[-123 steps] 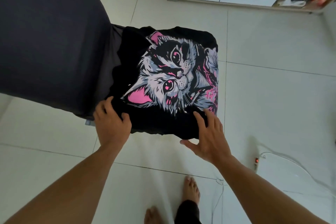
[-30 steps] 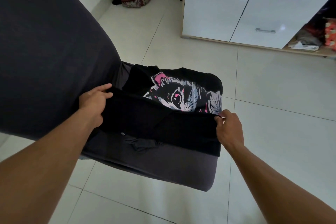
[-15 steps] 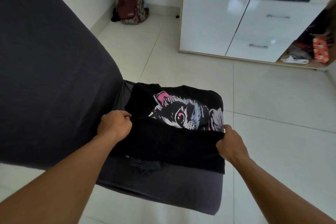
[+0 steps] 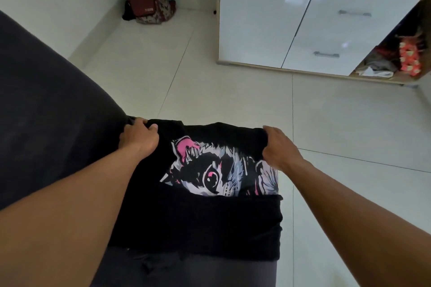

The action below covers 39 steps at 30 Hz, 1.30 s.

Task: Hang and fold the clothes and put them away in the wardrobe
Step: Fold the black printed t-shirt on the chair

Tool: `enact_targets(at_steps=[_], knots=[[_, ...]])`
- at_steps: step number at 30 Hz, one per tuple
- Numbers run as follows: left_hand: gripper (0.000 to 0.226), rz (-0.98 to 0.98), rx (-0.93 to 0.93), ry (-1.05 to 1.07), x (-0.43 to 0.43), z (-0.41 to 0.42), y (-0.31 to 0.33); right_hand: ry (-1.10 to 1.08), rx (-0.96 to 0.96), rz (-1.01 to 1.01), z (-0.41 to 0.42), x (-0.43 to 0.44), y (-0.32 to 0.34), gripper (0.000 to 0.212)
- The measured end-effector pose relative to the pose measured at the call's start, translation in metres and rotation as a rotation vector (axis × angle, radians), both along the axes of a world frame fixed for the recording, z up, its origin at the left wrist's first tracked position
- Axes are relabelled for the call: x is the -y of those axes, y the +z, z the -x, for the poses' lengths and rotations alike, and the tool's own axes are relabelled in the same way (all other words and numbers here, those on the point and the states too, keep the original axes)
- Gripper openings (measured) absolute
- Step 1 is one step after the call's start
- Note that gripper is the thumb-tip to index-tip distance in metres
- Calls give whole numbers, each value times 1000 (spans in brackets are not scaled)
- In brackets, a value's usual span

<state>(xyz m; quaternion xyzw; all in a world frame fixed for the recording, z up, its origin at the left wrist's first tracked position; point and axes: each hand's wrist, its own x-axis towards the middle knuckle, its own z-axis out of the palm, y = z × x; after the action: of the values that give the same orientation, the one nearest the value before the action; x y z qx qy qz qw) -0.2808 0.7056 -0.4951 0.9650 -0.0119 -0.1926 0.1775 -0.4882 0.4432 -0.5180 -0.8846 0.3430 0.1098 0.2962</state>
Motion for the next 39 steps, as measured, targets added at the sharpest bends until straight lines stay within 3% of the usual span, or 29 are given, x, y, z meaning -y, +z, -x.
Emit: enact_targets(at_steps=[3, 7, 10, 13, 17, 22, 25, 29, 32, 36, 39], knots=[[54, 22, -21, 98, 8, -18, -9, 33, -64, -44, -12, 15, -9, 76], [56, 30, -84, 201, 17, -27, -8, 17, 11, -139, -18, 26, -11, 78], [41, 78, -112, 334, 20, -27, -2, 29, 24, -112, -19, 36, -10, 53], [19, 242, 15, 395, 18, -27, 7, 9, 31, 17, -13, 44, -6, 24], [19, 401, 75, 365, 13, -23, 18, -68, 90, 73, -2, 44, 1, 17], [17, 521, -29, 376, 18, -23, 28, -21, 49, -27, -4, 42, 4, 10], [27, 542, -111, 408, 18, -24, 37, 50, 84, 13, -1, 43, 11, 20], [8, 586, -175, 487, 14, -18, 57, 127, 144, 47, 15, 40, 33, 26], [20, 670, -205, 493, 11, -16, 69, 241, 168, 139, 29, 39, 43, 30], [22, 658, -94, 372, 1, -12, 79, 333, 186, 318, 47, 34, 47, 32], [35, 651, -146, 372, -3, -10, 89, 342, 168, 362, 59, 32, 44, 30]])
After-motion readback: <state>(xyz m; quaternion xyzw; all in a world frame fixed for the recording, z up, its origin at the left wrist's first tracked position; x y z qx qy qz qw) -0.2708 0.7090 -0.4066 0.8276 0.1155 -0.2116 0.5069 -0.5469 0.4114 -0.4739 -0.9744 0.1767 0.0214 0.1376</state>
